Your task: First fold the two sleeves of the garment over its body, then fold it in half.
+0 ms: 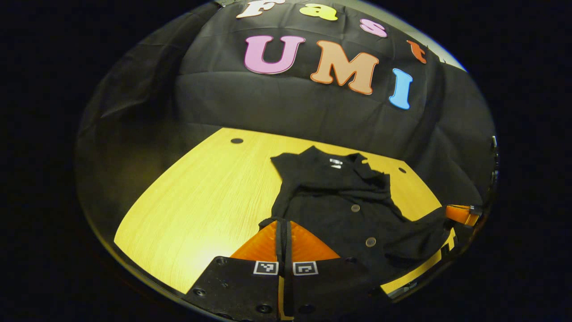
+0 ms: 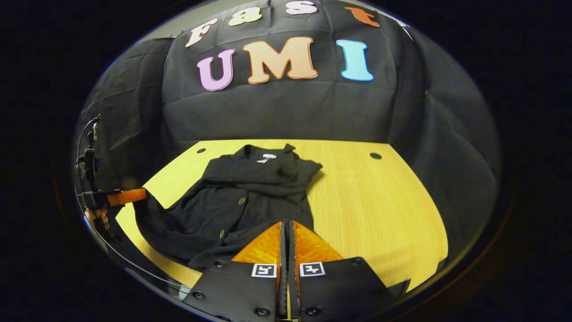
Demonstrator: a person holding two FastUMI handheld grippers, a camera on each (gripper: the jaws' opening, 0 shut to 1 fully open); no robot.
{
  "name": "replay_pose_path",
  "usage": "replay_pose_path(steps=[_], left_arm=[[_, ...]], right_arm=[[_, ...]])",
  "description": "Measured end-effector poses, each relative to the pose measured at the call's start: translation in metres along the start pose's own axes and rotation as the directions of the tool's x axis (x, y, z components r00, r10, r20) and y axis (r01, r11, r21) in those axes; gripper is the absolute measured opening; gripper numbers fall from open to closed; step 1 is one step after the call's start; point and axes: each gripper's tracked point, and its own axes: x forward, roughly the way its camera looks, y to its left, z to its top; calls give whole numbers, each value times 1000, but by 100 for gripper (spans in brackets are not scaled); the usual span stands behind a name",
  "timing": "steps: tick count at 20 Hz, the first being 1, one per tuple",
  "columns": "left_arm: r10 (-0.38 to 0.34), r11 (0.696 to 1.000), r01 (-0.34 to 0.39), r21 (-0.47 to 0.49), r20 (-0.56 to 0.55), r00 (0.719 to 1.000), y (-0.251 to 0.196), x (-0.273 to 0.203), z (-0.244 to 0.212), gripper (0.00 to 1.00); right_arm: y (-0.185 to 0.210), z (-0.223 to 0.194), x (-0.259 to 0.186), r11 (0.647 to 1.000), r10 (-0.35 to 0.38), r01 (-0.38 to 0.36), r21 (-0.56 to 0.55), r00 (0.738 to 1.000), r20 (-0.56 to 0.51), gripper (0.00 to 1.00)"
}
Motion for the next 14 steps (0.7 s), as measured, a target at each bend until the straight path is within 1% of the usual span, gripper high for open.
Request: replay_pose_path(steps=[3,6,11,14], left_arm=[[-14,1000,13,21,49,999,-14,39,44,0],[-5,1000,1,30,118,993,-22,85,86,0],[80,996,-83,19,131,988,-10,168,124,0],[132,991,-129,-29,127,983,5,216,140,0]], right_arm=[[-9,36,35,999,4,-3,-50,1000,12,4],[-23,69,78,997,7,-6,-79,1000,9,5],[-42,140,163,997,17,-15,-70,999,30,4],[-48,152,218,993,39,-41,-112,999,-24,4]])
